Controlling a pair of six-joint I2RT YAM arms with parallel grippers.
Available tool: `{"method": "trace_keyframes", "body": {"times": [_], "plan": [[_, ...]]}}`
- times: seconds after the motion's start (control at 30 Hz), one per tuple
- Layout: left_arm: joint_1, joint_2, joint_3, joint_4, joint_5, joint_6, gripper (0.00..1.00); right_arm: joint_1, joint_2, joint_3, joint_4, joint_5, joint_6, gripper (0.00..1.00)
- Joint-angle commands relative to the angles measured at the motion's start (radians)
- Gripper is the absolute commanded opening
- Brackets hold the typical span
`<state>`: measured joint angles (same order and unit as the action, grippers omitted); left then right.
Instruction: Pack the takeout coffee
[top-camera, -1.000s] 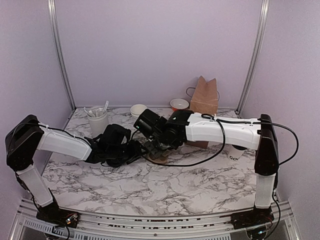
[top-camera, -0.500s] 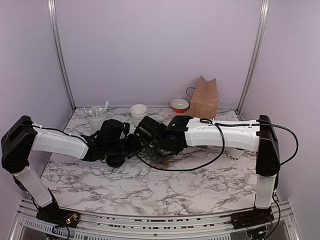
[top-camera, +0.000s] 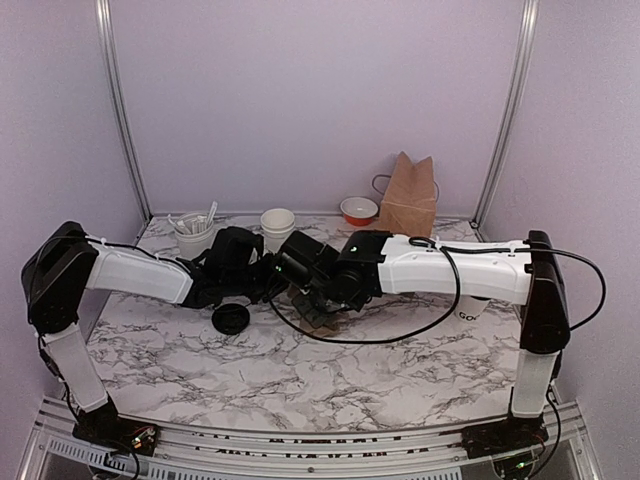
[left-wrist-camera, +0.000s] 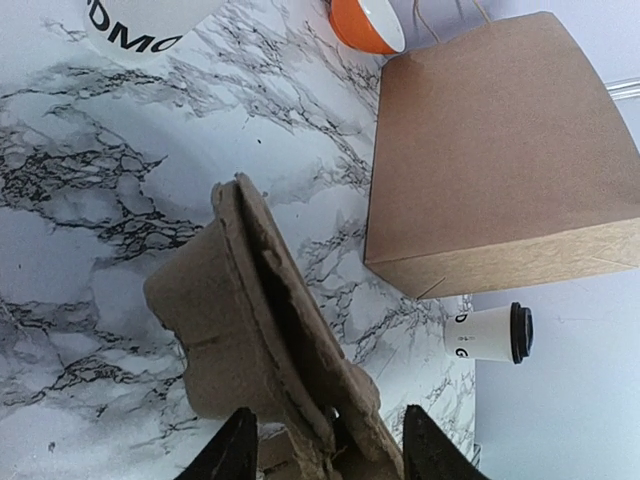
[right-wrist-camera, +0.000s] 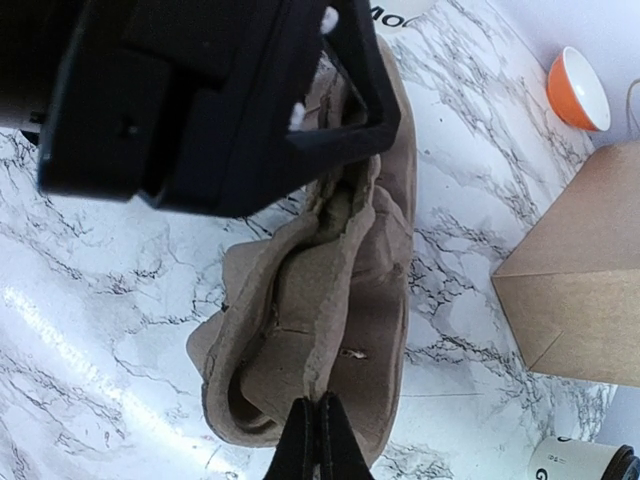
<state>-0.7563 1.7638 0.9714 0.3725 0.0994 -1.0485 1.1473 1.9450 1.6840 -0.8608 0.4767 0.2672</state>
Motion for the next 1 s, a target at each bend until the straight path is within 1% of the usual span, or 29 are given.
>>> {"method": "trace_keyframes", "body": {"times": [0.0,0.4,0.67,0.97], "plan": [[0.007,0.057,0.035,0.013,0.022,-0.008,0.49,0.007,-0.042,0.004,0.02,0.013,0.02,0.0],[0.008,0.085,0.023,0.022,0.037,-0.016,0.48,0.006,-0.03,0.013,0.009,0.028,0.021,0.0],[0.006,0.027,0.005,0.041,0.051,0.014,0.54,0.001,-0.013,0.017,0.003,0.02,0.026,0.0],[0.006,0.007,-0.024,0.058,0.049,0.005,0.54,0.0,-0.003,0.029,-0.001,0.019,0.021,0.0]]}}
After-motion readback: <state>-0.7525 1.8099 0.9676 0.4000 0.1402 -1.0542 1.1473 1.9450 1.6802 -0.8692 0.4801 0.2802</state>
